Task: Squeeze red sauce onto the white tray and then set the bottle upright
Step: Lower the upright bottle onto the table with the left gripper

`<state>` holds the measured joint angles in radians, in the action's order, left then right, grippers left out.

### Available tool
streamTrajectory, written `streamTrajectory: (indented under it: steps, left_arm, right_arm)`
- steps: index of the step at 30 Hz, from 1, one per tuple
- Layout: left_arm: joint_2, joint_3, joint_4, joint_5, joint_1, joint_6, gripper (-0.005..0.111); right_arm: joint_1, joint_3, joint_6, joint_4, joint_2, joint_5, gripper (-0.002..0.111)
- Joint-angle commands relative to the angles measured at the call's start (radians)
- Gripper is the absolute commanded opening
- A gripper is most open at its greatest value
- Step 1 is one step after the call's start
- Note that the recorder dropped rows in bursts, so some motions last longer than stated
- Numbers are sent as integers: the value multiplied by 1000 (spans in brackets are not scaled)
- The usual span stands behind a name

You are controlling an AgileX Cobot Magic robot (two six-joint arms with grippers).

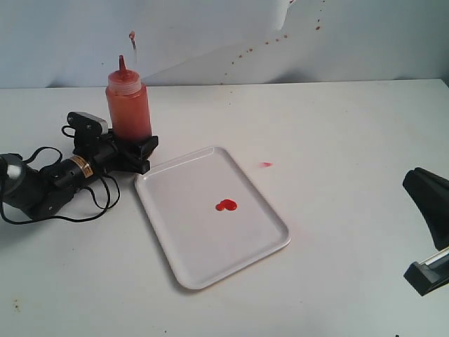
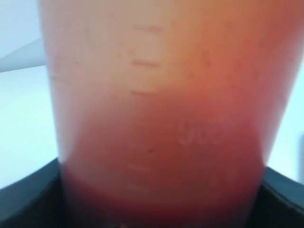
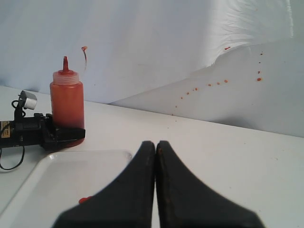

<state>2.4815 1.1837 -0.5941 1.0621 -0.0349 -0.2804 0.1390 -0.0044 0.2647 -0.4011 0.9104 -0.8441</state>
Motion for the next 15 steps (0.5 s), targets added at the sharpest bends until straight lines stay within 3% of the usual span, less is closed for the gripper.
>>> streamTrajectory:
  steps: [1,9,12,15]
  left_arm:
    - [-13,8,7,25,-5,-10,1]
    - [-13,8,-19,10,-5,-21,17]
    - [-13,8,-37,10,-5,-36,32]
    - [-13,8,-53,10,-5,-45,57]
  right_arm:
    - [-1,4,-5,2,-6,-9,0]
    - [-1,4,-5,2,-6,-9,0]
    - [-1,4,-5,2,-6,-9,0]
    - [-1,4,-5,2,-6,-9,0]
